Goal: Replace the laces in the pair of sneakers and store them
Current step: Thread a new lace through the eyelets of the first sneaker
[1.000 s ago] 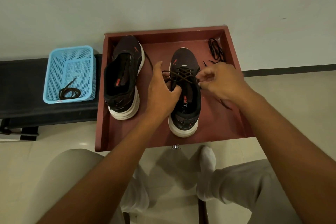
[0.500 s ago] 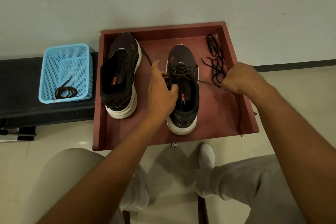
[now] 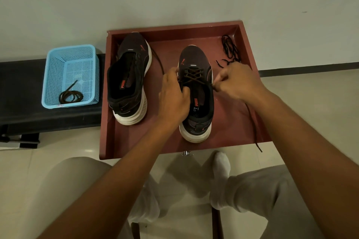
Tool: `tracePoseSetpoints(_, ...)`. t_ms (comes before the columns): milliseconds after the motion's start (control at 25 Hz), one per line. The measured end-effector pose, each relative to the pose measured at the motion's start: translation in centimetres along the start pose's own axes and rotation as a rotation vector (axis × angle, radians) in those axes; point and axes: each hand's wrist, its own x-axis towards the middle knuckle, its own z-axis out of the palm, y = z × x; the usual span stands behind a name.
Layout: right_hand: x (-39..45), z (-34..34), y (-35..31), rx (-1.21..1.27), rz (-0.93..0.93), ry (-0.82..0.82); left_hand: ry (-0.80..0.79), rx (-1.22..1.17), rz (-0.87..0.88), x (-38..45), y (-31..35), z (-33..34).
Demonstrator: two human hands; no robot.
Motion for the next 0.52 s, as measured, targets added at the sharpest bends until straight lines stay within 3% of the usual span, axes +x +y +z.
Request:
tracePoseSetpoints(240, 0.1, -0.7, 0.7, 0.005, 0.118, -0.066, -0.084, 0.134, -0.002, 0.1, 0.4, -0.7)
tracePoseSetpoints(520, -2.3, -2.8, -1.9, 0.561, 0.114, -0.104, -0.102, 0.332, -0.082, 0.8, 1.8, -4.3)
